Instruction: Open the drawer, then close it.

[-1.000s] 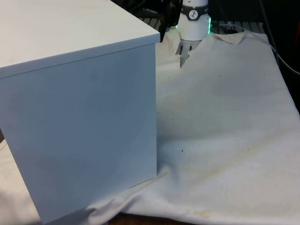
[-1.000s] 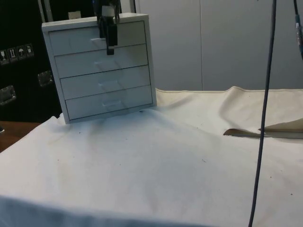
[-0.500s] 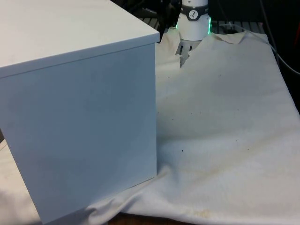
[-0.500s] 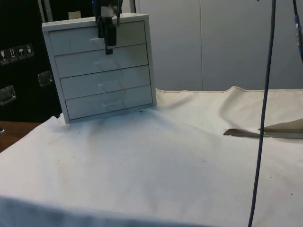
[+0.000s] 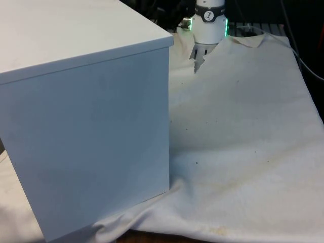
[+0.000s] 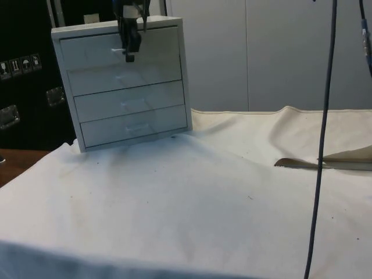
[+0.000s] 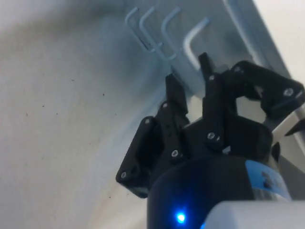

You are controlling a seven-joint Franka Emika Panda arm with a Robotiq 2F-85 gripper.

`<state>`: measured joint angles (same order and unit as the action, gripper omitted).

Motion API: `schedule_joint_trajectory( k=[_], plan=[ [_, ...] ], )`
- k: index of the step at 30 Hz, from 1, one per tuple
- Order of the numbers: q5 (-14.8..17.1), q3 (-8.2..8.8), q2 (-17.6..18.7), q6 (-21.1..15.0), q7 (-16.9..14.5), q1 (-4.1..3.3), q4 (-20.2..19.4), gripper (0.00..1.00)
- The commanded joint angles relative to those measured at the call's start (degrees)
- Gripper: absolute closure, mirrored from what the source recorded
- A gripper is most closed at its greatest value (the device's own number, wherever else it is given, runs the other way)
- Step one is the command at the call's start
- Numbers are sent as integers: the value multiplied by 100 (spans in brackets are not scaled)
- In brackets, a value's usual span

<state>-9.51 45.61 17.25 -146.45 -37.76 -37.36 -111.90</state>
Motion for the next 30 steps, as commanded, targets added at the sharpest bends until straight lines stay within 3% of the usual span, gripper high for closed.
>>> schedule_joint_trajectory(
  k=[1, 6, 7, 8, 9, 16, 17, 18, 25, 26, 27, 30],
  plan=[
    [-34, 11, 40, -57, 63, -29, -34, 73],
    [-57, 11, 17, -23, 115, -63, -40, 99],
    [-86, 17, -17, -11, 166, -103, -69, 100],
    [0, -11, 6, 11, 80, -29, -23, 100],
    [-109, 29, -40, -6, 201, -132, -92, 100],
    [-424, -6, -286, 23, 567, -269, -315, 100],
    [-286, -52, -189, 34, 447, -149, -201, 100],
    [-464, -17, -321, 29, 613, -275, -344, 100],
    [-785, -126, -561, 52, 957, -315, -544, 100],
    [-699, -195, -510, 80, 905, -223, -481, 100],
    [-882, -160, -630, 52, 1060, -321, -607, 100],
    [-1008, -218, -728, 46, 1197, -321, -693, 100]
  ],
)
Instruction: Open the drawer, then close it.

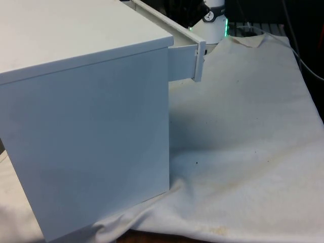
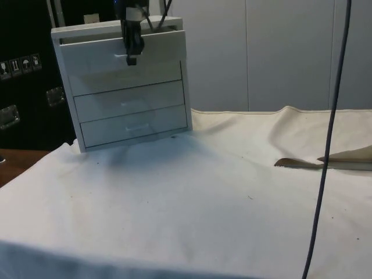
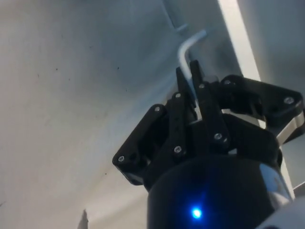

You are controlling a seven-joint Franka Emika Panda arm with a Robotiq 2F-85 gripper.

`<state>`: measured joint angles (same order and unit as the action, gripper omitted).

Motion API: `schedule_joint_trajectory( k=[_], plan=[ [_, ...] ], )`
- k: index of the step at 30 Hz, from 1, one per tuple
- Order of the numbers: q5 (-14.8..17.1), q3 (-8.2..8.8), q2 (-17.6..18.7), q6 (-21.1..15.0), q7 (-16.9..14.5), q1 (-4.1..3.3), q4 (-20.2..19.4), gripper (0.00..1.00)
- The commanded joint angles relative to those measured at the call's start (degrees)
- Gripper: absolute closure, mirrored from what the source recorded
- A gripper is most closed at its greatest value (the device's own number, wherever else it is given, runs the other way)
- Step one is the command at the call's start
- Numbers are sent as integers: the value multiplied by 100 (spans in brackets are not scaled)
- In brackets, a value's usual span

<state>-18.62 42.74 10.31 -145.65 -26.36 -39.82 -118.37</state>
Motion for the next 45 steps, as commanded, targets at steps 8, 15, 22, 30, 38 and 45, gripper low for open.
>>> schedule_joint_trajectory(
  k=[8, 15, 22, 30, 38, 45],
  plan=[
    [-435, -115, -286, -46, 458, -69, -292, 100],
    [-762, -298, -481, -69, 859, -52, -516, 100],
    [-1186, -516, -682, -52, 1364, -46, -745, 100],
    [-1604, -745, -888, -6, 1862, -34, -980, 100],
    [-1971, -945, -1071, 63, 2315, -46, -1180, 100],
    [-2292, -1049, -1140, 74, 2676, -63, -1283, 100]
  ],
)
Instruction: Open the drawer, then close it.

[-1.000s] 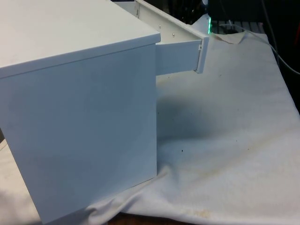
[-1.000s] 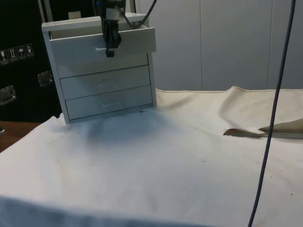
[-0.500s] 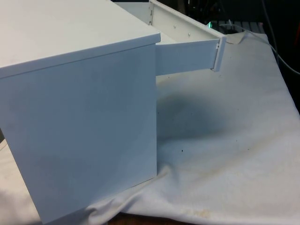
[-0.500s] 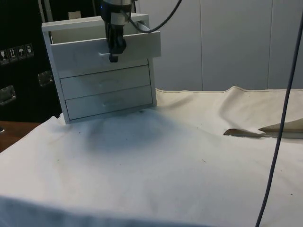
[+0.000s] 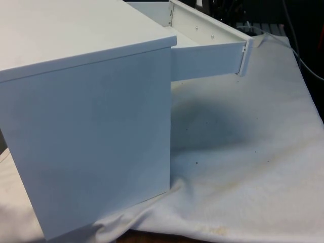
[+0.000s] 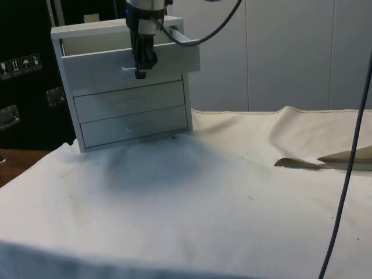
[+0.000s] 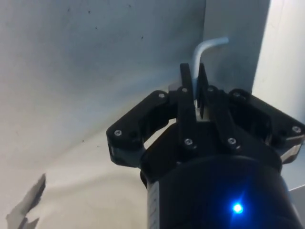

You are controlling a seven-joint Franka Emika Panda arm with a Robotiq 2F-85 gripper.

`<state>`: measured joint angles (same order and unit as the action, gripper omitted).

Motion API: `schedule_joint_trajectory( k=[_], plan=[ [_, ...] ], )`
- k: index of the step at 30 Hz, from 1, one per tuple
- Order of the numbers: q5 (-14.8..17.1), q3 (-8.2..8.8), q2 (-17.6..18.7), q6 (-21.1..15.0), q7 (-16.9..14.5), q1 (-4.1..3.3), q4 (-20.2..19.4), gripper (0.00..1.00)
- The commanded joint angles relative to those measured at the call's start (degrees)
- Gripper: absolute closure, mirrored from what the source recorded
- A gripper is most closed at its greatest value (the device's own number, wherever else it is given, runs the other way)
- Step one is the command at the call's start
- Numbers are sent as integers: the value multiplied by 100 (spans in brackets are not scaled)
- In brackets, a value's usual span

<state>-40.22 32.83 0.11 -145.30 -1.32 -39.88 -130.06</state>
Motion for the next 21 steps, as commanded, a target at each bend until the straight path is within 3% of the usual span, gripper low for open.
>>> schedule_joint_trajectory(
  k=[1, 4, 5, 6, 14, 16, 18, 21],
  plan=[
    [-178, -69, -132, 40, 212, -57, -126, 100],
    [-321, -97, -138, 40, 355, -52, -143, 100],
    [-189, -46, 0, 0, 201, 0, -23, 100],
    [-350, -103, -138, 40, 384, -52, -143, 100],
    [-361, -52, -6, -6, 355, 17, -46, 100],
    [-390, -80, -40, 6, 413, -6, -74, 99],
    [-384, -80, -34, 6, 407, -6, -69, 92],
    [-378, -103, -29, 6, 395, 11, -63, 72]
  ],
)
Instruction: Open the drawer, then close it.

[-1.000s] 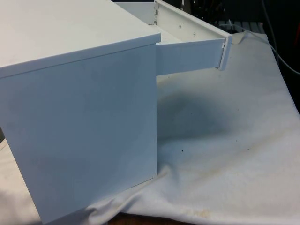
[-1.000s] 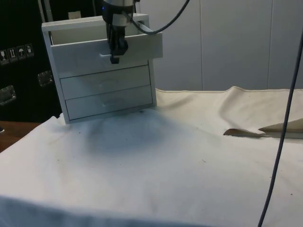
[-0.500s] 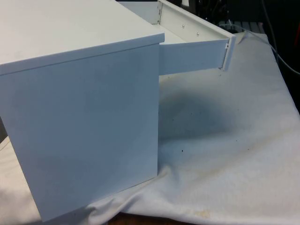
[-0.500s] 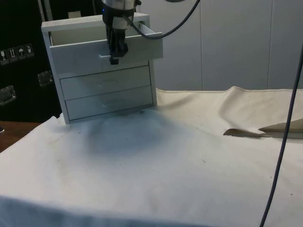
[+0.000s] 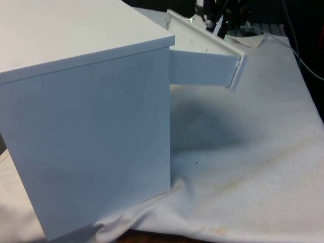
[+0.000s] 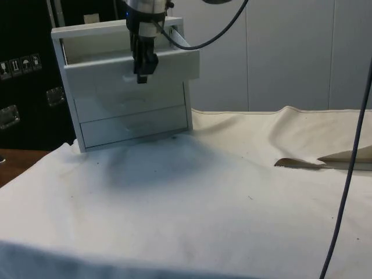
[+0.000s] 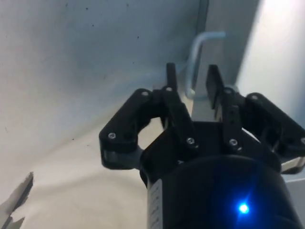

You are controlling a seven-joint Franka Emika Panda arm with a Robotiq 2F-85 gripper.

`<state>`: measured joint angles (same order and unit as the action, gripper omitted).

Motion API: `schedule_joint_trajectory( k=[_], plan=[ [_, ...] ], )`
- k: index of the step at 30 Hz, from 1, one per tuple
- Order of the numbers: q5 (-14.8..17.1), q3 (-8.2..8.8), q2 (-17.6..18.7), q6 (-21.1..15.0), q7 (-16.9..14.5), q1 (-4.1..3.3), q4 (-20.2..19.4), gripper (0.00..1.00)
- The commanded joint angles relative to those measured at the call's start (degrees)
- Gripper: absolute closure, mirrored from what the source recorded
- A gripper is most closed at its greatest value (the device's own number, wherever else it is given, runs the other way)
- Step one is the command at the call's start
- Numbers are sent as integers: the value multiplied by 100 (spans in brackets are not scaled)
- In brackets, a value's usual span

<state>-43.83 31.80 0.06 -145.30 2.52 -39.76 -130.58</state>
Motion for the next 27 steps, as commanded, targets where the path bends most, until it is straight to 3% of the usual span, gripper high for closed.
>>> schedule_joint_trajectory(
  k=[1, 3, 4, 5, 11, 12, 14, 19, 20, 23, 27],
  plan=[
    [-17, 0, -23, 6, 11, 6, -11, 67],
    [-17, 0, -17, 6, 11, 6, -11, 62],
    [-11, 0, -17, 6, 11, 6, -6, 56],
    [-11, 0, -17, 6, 6, 6, -6, 44],
    [6, -11, 0, 0, 11, 6, -6, 14],
    [-6, -6, -17, 6, 6, 11, -6, 14],
    [-52, -86, 6, 11, 178, -40, -52, 1],
    [-115, -298, 0, 11, 453, -29, -172, 0],
    [-11, -286, 0, 6, 327, -6, -166, 0],
    [-143, -453, 11, 11, 642, -34, -252, 0],
    [-160, -590, 34, 6, 808, -23, -309, 0]
  ],
)
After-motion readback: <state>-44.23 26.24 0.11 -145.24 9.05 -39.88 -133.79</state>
